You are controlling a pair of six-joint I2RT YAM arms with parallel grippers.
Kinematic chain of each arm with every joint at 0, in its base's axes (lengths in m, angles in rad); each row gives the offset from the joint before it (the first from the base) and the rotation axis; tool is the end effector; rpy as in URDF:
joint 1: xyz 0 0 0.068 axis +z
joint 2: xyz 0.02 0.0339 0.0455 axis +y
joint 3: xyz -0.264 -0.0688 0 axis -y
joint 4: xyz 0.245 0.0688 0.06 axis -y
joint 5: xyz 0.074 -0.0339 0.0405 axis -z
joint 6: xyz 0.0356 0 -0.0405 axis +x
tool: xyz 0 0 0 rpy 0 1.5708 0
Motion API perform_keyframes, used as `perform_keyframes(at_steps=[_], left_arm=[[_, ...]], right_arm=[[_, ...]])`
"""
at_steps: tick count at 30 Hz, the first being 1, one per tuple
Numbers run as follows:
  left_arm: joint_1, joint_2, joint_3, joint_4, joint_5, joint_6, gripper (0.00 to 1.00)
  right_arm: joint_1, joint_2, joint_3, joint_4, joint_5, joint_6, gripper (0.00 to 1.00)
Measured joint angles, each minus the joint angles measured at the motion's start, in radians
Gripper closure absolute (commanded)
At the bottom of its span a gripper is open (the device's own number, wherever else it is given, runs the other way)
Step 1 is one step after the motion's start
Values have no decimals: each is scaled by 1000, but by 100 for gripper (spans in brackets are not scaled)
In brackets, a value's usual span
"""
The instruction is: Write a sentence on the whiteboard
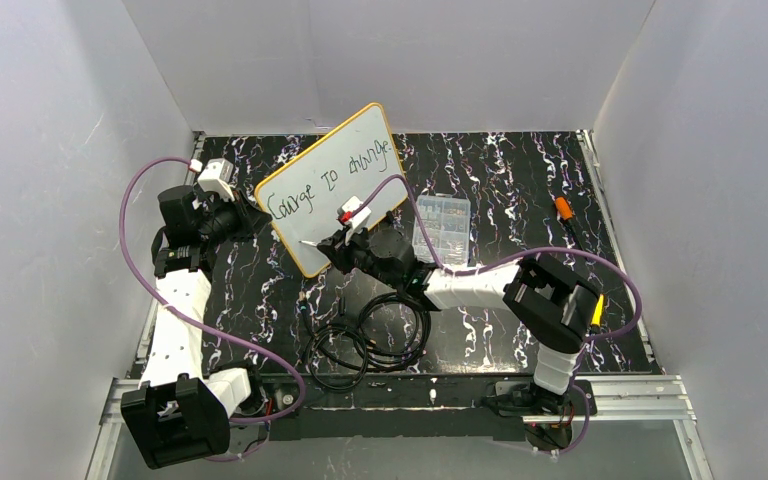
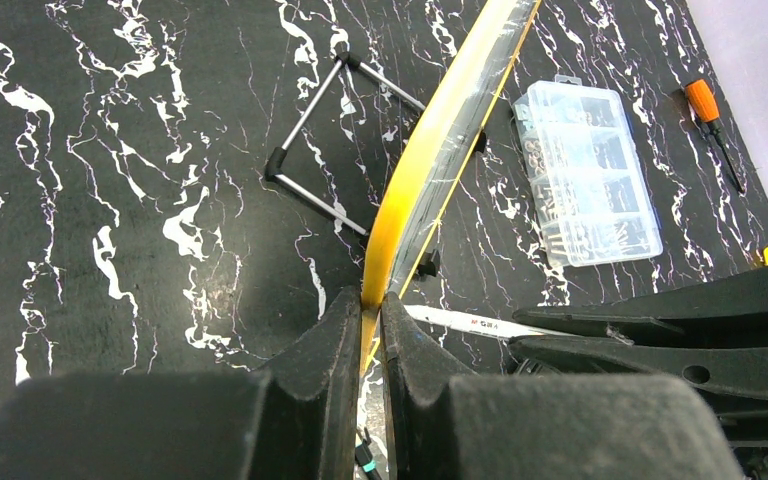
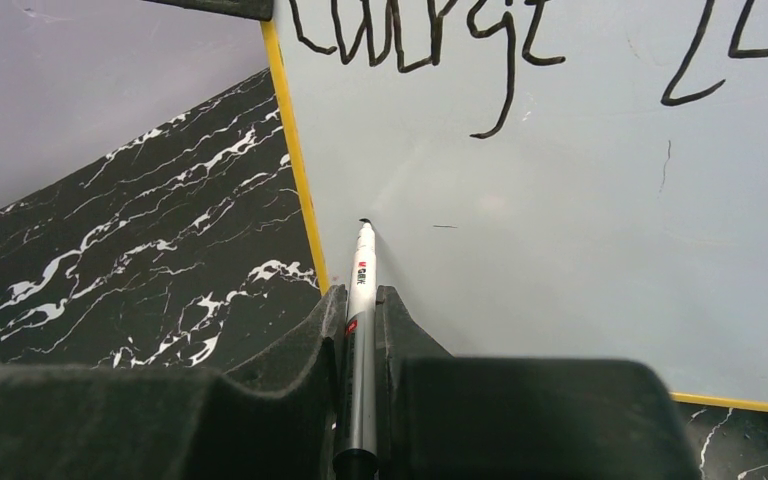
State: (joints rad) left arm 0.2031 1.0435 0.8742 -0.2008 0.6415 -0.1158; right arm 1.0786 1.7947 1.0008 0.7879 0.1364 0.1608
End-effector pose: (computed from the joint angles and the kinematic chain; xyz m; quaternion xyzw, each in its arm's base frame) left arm 0.2338 0.0264 0.3224 0.0515 0.8014 -0.2365 0.5470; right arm 0.1944 0.3524 0.2376 -0.2704 0.6557 0.3692 0.6006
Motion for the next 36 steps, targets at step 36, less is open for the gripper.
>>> perform_keyframes(at_steps=[36], left_arm=[[0, 0, 0, 3, 2, 0, 100]], right_arm=[[8, -11, 8, 24, 44, -19, 99]])
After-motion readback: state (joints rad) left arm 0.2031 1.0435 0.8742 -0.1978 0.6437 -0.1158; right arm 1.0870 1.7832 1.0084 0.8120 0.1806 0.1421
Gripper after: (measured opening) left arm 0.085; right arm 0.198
